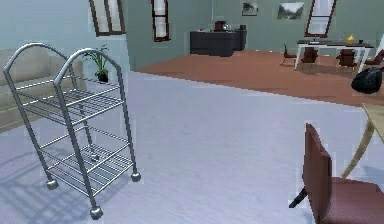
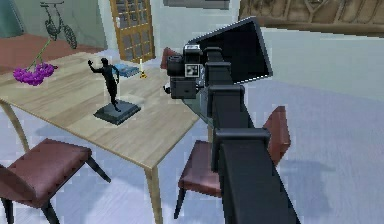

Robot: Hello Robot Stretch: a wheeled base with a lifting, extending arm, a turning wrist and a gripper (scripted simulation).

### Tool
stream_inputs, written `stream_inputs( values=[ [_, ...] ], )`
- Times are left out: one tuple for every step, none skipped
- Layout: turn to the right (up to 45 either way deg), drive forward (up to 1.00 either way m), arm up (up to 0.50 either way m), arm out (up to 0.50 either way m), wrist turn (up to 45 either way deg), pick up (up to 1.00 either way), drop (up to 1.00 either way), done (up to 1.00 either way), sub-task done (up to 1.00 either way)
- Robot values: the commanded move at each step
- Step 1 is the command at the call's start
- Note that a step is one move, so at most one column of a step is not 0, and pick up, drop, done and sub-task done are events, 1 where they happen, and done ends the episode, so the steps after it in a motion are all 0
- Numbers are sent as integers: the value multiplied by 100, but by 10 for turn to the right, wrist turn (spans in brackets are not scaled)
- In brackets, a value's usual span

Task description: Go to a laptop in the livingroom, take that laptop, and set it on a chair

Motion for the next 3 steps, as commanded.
stream_inputs(
  values=[
    [0,0,0,14,0,0,0,0,0],
    [0,0,0,0,450,0,0,0,0],
    [0,0,0,0,450,0,0,0,0]
  ],
)
